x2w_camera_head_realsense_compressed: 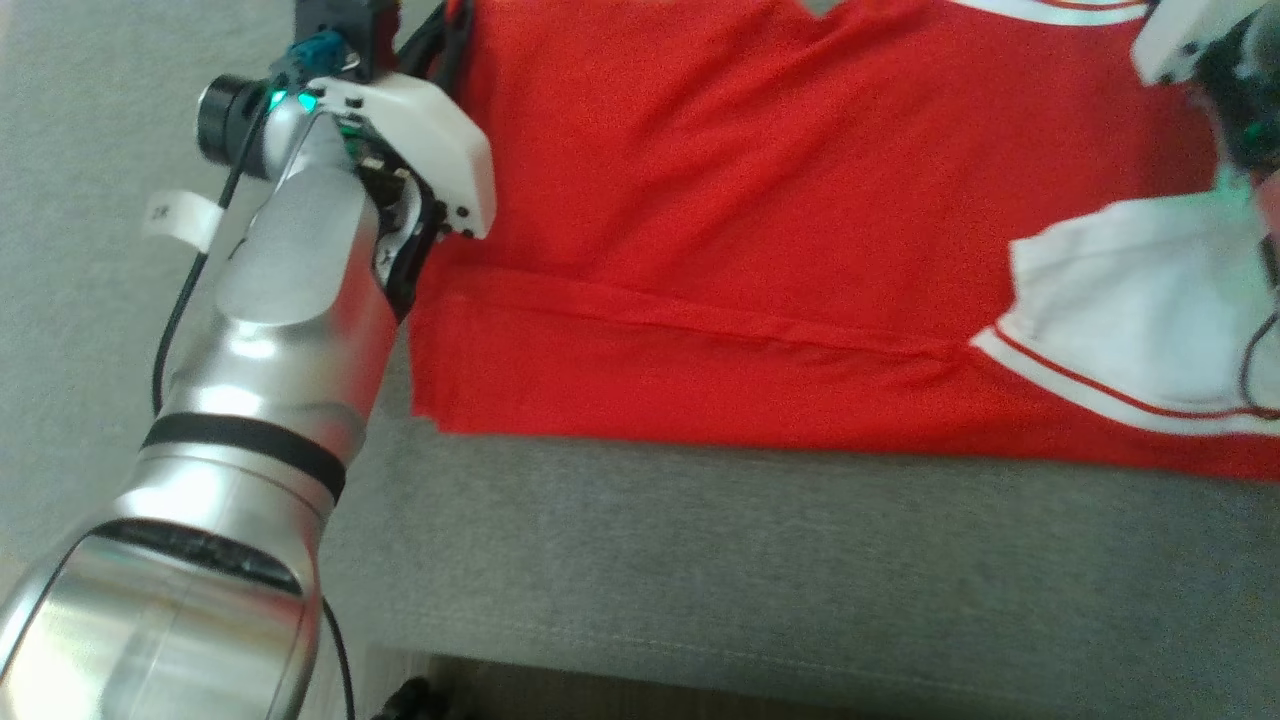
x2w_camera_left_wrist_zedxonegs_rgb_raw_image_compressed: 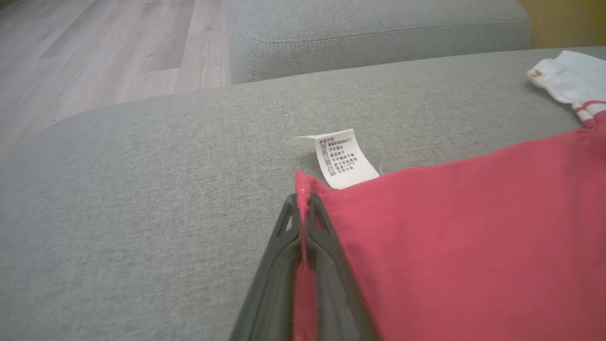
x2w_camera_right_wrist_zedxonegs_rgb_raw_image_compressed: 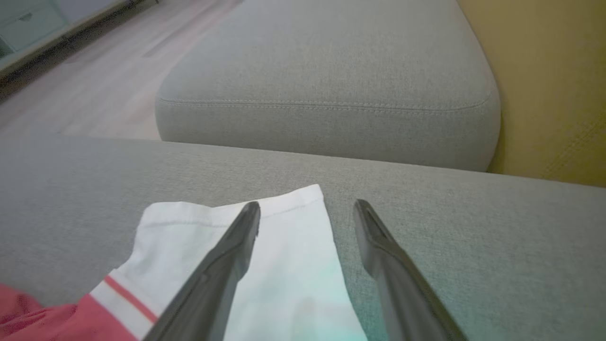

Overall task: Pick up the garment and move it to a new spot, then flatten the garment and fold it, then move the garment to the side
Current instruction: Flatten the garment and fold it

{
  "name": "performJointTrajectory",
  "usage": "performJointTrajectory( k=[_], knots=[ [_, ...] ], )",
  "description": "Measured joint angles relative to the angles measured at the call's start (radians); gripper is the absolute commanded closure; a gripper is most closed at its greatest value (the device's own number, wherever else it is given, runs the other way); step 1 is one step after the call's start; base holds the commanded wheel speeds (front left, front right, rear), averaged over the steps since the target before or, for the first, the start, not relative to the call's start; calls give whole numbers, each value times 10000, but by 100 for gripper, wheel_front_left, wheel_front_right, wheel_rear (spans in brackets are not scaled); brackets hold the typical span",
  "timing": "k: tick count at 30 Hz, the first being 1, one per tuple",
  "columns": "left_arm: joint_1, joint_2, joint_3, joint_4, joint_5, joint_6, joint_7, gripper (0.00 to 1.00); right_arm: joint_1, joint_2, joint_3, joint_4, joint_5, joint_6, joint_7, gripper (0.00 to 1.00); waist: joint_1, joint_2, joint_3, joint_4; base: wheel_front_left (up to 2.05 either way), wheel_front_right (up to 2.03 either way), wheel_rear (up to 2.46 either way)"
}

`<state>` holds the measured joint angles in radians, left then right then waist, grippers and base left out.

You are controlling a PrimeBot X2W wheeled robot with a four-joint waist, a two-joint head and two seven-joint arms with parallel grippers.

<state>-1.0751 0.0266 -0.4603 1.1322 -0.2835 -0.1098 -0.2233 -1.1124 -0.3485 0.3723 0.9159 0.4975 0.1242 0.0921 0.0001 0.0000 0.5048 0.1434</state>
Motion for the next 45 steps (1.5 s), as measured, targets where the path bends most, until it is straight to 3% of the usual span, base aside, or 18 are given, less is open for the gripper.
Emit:
performJointTrajectory(
  k=[9, 12, 13, 14, 15, 19, 28, 34, 45],
  knots=[
    [-53, -84, -1250, -1141, -1032, -102, -71, 100, -1390, -491, -35, 1891, -848, 0, 732, 0, 1, 0, 544, 1100, 0, 0, 0],
    [-44, -84, -1856, -1461, -1555, 46, -58, 100, -1677, -533, -96, 2577, -1206, 0, 926, 0, 0, 0, 685, 1383, 0, 0, 0],
    [-34, -84, -1992, -1513, -1674, 77, -58, 100, -1803, -535, -86, 2681, -1243, 0, 974, 10, 0, 0, 691, 1424, 0, 0, 0],
    [-25, -84, -2104, -1551, -1785, 144, -56, 100, -1913, -531, 2, 2773, -1367, 0, 1035, 59, 0, 0, 692, 1446, 0, 0, 0],
    [-24, -84, -2178, -1569, -1883, 173, -56, 100, -1963, -527, 90, 2813, -1473, 0, 1053, 100, -1, 0, 693, 1449, 0, 0, 0],
    [-25, -84, -2447, -1567, -2207, 393, -58, 100, -1973, -527, 151, 2909, -1597, 0, 681, 100, 0, 0, 676, 1408, 0, 0, 0],
    [-45, -82, -2399, -1093, -2403, 851, -257, 100, -2149, -671, -522, 3292, -2174, 0, -1779, 100, -1, 0, 395, 1067, 0, 0, 0],
    [-15, 142, -1996, -1028, -2474, 1074, -261, 100, -2011, -153, -752, 3344, -1791, 0, -2698, 100, 0, 0, 30, 575, 0, 0, 0],
    [2009, 738, -1066, -2322, -2134, 1546, -263, 100, 1228, 163, 416, 867, 428, 0, -3223, 100, -1, 1, -1249, -322, 0, 0, 0]
  ],
)
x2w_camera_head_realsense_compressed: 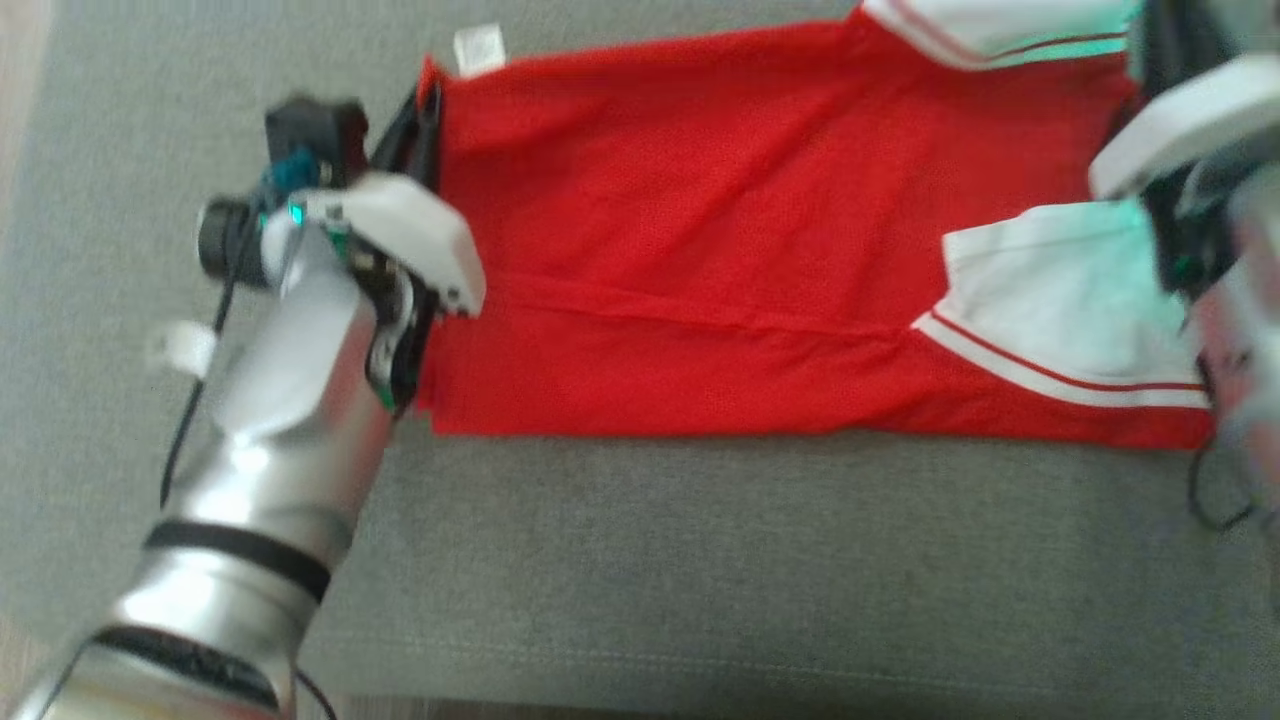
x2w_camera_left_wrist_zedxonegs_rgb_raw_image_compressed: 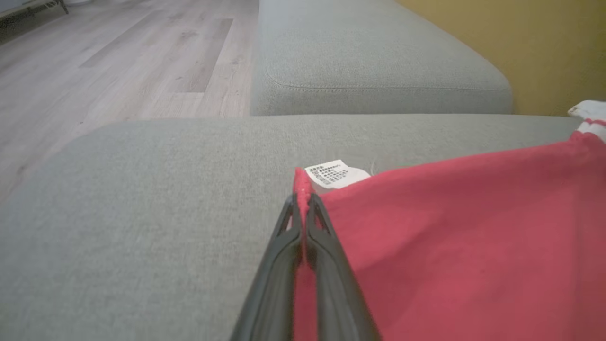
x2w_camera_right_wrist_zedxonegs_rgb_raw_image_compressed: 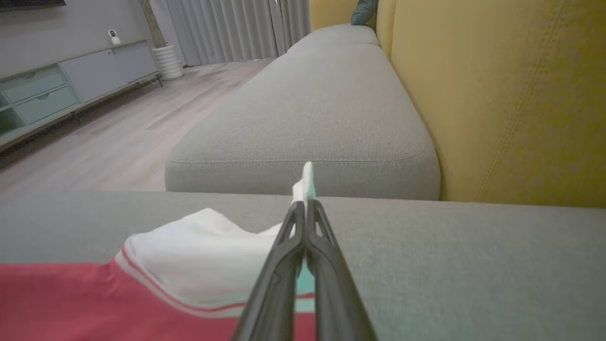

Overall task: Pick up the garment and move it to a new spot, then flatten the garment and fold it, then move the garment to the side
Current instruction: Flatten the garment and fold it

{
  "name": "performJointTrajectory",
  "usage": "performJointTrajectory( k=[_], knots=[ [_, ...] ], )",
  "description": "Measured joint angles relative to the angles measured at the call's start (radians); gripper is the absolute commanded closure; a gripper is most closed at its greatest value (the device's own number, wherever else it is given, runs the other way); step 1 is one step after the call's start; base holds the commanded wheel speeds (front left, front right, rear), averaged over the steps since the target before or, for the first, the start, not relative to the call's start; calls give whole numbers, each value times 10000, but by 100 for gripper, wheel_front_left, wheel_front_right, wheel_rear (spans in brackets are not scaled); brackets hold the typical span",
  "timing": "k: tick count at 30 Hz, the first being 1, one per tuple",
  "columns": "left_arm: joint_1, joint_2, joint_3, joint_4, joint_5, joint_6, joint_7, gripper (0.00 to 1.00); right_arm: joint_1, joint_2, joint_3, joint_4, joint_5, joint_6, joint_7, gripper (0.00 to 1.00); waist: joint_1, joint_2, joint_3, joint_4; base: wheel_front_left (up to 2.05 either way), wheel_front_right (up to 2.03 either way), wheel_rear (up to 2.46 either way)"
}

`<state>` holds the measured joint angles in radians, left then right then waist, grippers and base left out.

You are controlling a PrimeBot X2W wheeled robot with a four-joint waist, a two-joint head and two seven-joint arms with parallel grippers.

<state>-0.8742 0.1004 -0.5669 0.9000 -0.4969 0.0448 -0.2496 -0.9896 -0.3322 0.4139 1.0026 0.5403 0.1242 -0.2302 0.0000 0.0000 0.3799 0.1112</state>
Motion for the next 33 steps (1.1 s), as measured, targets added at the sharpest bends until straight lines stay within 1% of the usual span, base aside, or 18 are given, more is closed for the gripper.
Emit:
performJointTrajectory(
  k=[2, 5, 6, 10, 14, 17, 22, 23, 24, 25, 26, 29, 33],
  knots=[
    [534, 21, 171, -217, 15, 25, 0, 100, 700, -23, 270, -669, 487, 0, -2, 100, 0, 0, -260, -143, 0, 0, 0],
    [1365, 36, 426, -477, 63, 186, 0, 100, 1662, -105, 447, -1555, 1160, 0, -2, 100, 0, 0, -647, -328, 0, 0, 0],
    [1365, 36, 426, -477, 63, 186, 0, 100, 1662, -105, 447, -1555, 1160, 0, -2, 100, 0, 0, -647, -328, 0, 0, 0],
    [2515, 4, 788, -698, 115, 278, 2, 100, 2905, -257, 506, -2288, 1843, 0, 13, 100, 0, 0, -1148, -513, 0, 0, 0],
    [3426, -102, 1116, -901, 150, 343, 2, 100, 4109, -265, 263, -2658, 2334, 0, 148, 100, 0, 0, -1595, -612, 0, 0, 0],
    [3839, -140, 1331, -1051, 399, 357, 2, 100, 4769, -255, 42, -2800, 2447, 0, 215, 100, -1, 0, -1828, -647, 0, 0, 0],
    [4279, -217, 1592, -1344, 836, 458, 2, 100, 5283, -130, -240, -2809, 2414, 0, 362, 100, 0, 0, -2001, -641, 0, 0, 0],
    [4364, -228, 1601, -1404, 957, 535, 2, 100, 5317, -90, -303, -2800, 2412, 0, 366, 100, 0, 0, -2009, -630, 0, 0, 0],
    [4471, -245, 1620, -1498, 1104, 625, 2, 73, 5321, -44, -360, -2792, 2389, 0, 366, 68, -1, 0, -2012, -617, 0, 0, 0],
    [4575, -272, 1674, -1599, 1233, 731, 2, 30, 5315, -6, -412, -2794, 2320, 0, 366, 12, 0, 0, -2016, -603, 0, 0, 0],
    [4692, -309, 1730, -1699, 1358, 838, 2, 0, 5317, 29, -470, -2790, 2259, 0, 368, 0, 0, 0, -2023, -582, 0, 0, 0],
    [5166, -399, 2025, -2190, 1651, 1175, 2, 0, 5317, 48, -851, -2778, 2142, 0, 353, 0, 0, 0, -2042, -477, 0, 0, 0],
    [5897, -449, 2318, -3026, 1969, 1360, 2, 0, 5304, 50, -1406, -2765, 1889, 0, 261, 0, 0, 0, -2044, -268, 0, 0, 0]
  ],
)
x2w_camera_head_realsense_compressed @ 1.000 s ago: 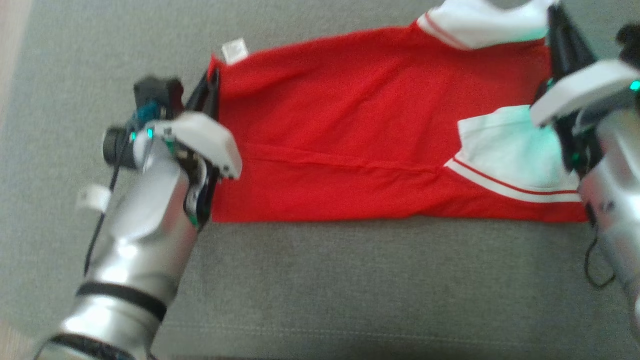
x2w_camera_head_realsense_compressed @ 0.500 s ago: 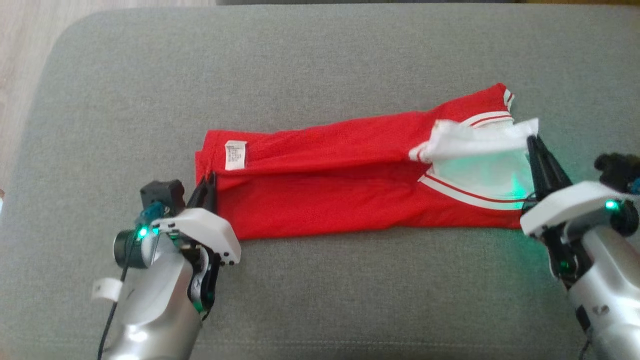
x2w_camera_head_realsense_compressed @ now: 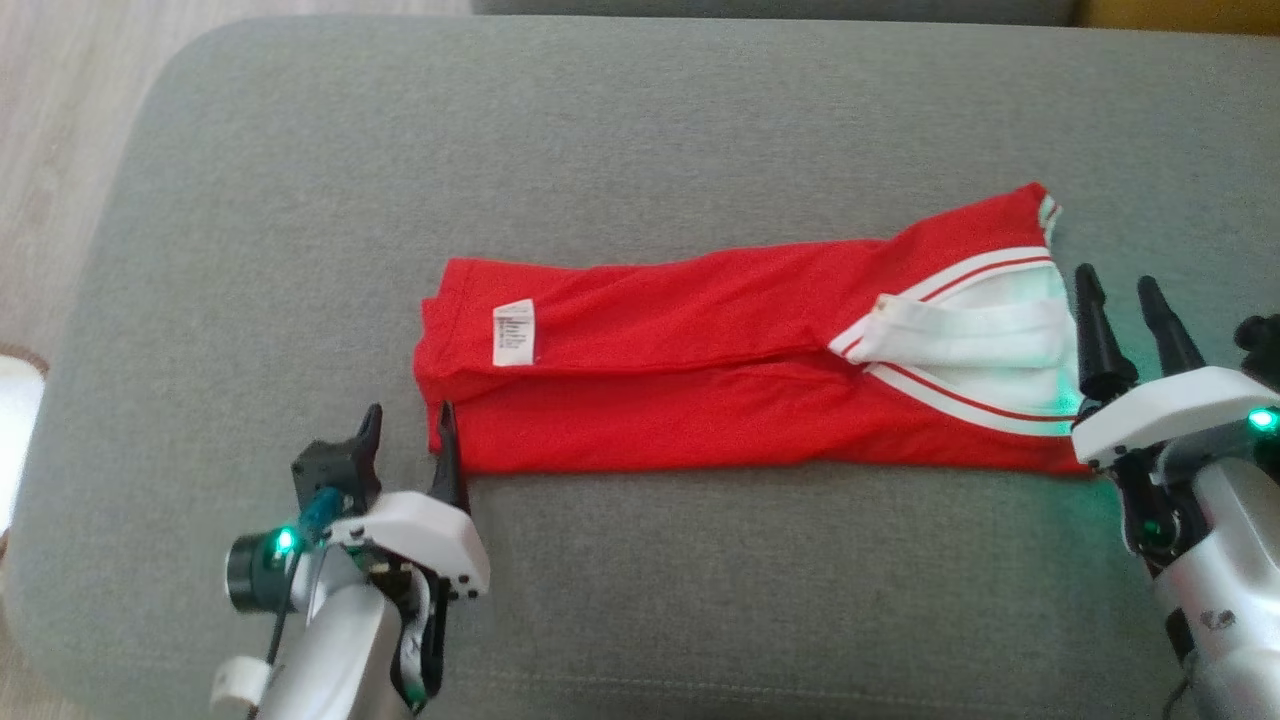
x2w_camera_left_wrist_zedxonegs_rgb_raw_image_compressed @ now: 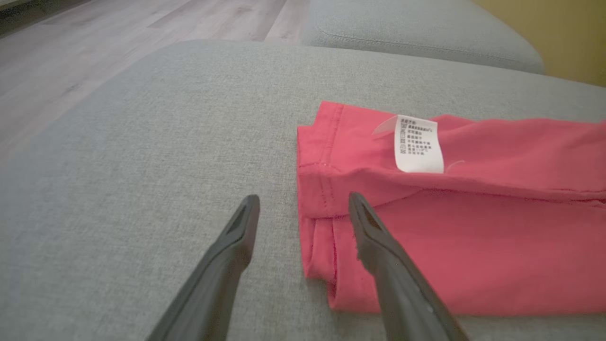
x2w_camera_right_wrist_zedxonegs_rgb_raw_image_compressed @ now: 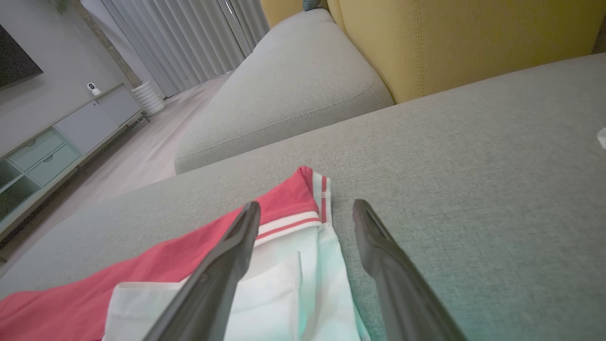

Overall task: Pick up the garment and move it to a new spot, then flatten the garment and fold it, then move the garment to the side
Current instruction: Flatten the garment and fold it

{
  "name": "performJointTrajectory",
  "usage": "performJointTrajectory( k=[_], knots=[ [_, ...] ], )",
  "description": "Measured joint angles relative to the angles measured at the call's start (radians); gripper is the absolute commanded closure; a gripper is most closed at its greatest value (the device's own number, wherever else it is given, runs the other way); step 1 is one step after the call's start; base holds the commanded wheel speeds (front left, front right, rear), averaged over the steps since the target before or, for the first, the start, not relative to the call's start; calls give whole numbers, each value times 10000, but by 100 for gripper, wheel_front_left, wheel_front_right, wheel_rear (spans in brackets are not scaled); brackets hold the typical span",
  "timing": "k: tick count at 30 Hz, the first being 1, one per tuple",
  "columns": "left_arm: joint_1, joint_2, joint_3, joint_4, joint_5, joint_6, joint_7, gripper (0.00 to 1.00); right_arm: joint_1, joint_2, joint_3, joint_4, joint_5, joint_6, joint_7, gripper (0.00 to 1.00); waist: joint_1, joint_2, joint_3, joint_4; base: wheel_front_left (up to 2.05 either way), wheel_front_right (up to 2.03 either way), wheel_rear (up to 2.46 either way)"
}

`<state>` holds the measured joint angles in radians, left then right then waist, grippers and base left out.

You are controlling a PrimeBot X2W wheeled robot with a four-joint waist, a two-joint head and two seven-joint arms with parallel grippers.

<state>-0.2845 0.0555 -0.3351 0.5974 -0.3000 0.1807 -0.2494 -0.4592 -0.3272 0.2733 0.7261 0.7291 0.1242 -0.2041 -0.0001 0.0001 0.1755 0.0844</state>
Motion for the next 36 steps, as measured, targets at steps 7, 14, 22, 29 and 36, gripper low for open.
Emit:
performJointTrajectory(
  k=[7, 14, 22, 29, 36],
  knots=[
    [616, -96, 6, -853, 173, 40, 0, 0, -230, 35, -420, 836, -685, 0, 456, 0, 0, 0, 165, 550, 0, 0, 0],
    [613, -115, -305, -1239, 50, 142, 0, 0, -671, 144, -596, 2174, -1386, 0, 1235, 0, 0, 0, 399, 1062, 0, 0, 0],
    [614, -117, -395, -1402, -111, 217, 0, 0, -760, 332, -324, 2052, -1404, -4, 1822, 100, 0, 0, 407, 967, 0, 0, 0],
    [614, -117, -420, -1350, -109, 211, 0, 0, -558, 506, -552, 1812, -995, 0, 1250, 100, 0, 0, 241, 518, 0, 0, 0],
    [715, -119, -410, -1208, -105, 127, 0, 0, -521, 107, -949, 1609, -863, 0, 968, 100, 0, 0, -36, -18, 0, 0, 0]
  ],
)
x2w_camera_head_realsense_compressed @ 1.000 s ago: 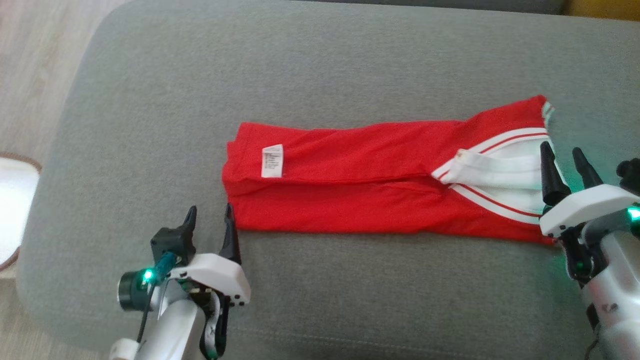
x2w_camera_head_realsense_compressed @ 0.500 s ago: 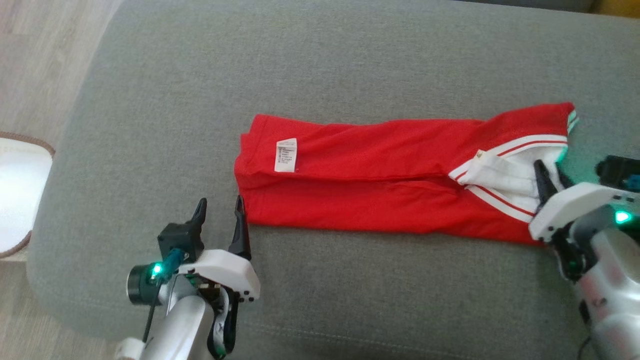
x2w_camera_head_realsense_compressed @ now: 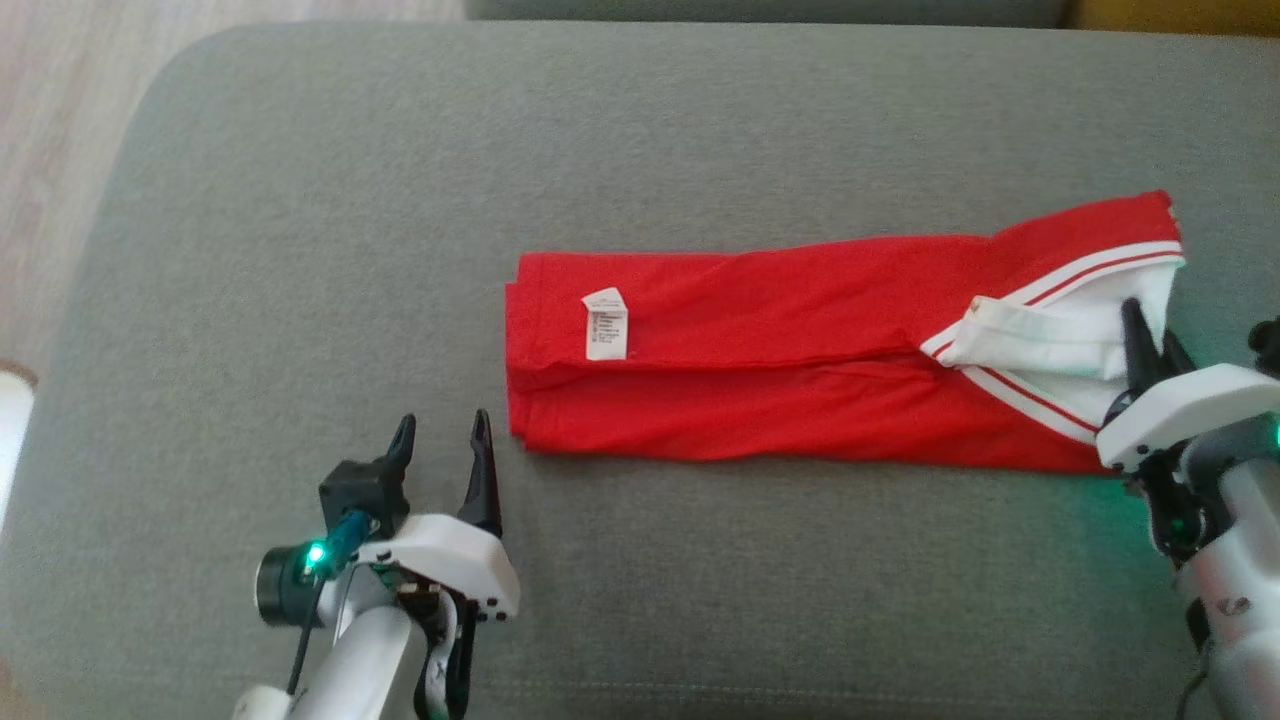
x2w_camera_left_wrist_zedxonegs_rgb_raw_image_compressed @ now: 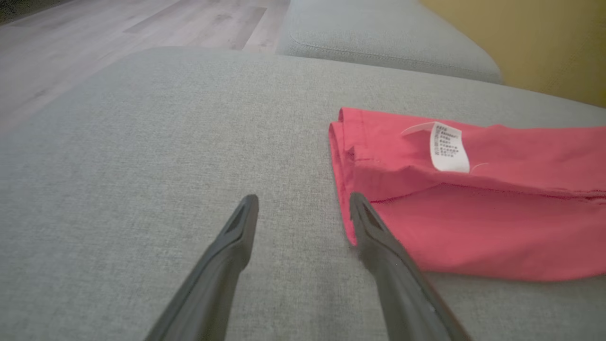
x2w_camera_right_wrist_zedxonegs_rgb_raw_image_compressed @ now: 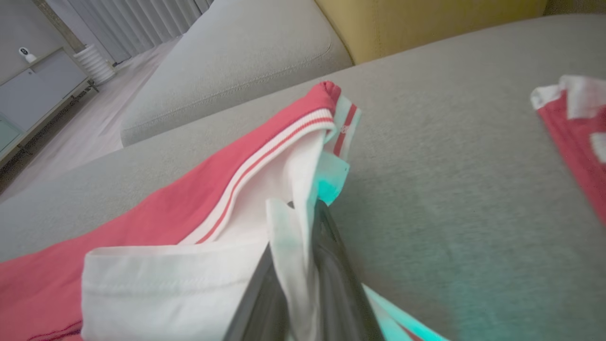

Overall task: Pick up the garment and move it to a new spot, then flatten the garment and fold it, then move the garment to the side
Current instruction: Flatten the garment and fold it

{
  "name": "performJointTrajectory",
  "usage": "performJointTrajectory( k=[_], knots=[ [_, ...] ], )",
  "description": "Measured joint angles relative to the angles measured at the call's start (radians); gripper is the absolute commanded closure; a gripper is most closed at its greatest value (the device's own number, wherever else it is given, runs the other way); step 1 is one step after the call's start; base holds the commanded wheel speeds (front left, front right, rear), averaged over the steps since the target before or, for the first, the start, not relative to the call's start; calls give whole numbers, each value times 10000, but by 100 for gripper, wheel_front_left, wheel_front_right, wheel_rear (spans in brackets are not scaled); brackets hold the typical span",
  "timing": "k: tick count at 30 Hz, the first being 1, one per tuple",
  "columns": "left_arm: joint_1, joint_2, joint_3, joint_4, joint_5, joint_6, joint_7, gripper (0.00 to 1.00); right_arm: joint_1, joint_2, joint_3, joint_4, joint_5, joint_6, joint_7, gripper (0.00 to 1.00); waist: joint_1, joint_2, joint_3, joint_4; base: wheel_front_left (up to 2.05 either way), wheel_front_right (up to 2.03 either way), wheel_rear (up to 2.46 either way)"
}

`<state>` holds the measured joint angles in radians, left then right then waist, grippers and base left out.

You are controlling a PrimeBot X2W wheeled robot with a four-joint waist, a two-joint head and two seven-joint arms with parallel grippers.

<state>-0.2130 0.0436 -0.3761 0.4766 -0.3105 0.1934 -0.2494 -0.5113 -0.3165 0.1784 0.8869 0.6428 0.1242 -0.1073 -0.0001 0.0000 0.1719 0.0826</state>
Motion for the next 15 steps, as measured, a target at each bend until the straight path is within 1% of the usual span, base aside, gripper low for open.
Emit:
performJointTrajectory(
  k=[4, 8, 11, 15],
  knots=[
    [85, 2, -38, 92, -6, -15, 0, 0, 196, -56, 136, -738, 84, 0, 13, 100, 0, 0, -160, -354, 0, 0, 0],
    [84, 0, -182, 92, -44, -12, 0, 0, 470, 201, 706, -2144, 284, 0, 224, 100, 0, 0, -272, -509, 0, 0, 0],
    [82, -6, -376, 94, -192, -17, 0, 0, 622, 443, 1220, -3108, 395, 0, 608, 100, 0, 0, -291, -395, 0, 0, 0],
    [82, -2, -541, 94, -282, -23, 0, 0, 895, 698, 1829, -4134, 499, 0, 1221, 100, 0, 0, -311, -29, 0, 0, 0]
  ],
)
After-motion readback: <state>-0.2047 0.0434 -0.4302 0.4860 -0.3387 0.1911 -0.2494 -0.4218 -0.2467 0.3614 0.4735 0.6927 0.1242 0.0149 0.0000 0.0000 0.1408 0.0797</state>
